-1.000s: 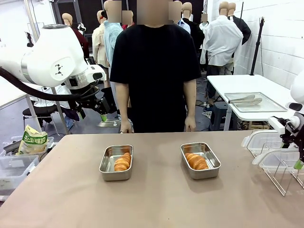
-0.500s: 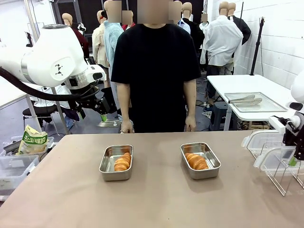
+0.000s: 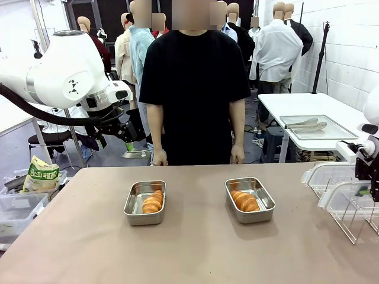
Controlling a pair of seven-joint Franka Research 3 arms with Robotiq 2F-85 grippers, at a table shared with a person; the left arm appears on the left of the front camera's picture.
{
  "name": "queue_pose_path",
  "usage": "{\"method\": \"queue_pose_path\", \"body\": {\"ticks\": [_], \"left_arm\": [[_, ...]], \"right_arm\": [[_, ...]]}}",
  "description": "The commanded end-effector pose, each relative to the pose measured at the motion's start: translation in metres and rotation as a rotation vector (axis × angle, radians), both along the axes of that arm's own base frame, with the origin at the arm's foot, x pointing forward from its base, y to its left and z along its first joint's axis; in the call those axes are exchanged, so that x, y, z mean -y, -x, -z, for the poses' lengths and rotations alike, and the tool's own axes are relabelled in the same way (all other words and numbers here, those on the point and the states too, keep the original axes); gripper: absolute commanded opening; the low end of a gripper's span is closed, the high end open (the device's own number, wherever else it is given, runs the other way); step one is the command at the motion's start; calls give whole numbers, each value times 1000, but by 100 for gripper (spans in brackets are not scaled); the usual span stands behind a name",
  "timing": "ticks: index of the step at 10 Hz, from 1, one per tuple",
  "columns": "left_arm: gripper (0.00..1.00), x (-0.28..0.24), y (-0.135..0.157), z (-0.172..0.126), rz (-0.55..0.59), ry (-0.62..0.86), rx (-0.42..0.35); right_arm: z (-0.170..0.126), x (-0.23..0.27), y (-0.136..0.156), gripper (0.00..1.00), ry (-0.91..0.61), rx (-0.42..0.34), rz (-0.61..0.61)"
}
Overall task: Place the bread in airtight containers.
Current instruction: Pick up one Airtight Container lid and hand it to the human.
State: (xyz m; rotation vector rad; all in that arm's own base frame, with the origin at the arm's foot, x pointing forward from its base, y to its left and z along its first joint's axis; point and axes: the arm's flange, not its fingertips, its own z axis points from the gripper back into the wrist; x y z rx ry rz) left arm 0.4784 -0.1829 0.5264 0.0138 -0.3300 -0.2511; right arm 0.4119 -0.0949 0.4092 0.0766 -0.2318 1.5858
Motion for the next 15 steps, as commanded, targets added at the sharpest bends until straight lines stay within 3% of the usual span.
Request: {"method": "queue_pose_path", "body": {"ticks": [1, 5, 10, 13, 15], "left_arm": [[100, -2, 1, -1, -2, -2, 1], [100, -2, 1, -1, -2, -2, 1], [100, -2, 1, -1, -2, -2, 1], [100, -2, 1, -1, -2, -2, 1], [100, -2, 1, -1, -2, -2, 1]], "right_arm": [[-1, 4, 5, 0, -46, -15, 0], [-69, 1, 36, 0, -100, 7, 34], [-169, 1, 84, 0, -227, 84, -108], [-211, -18, 79, 0, -286, 236, -253], [-237, -57, 62, 0, -341, 344, -457]]}}
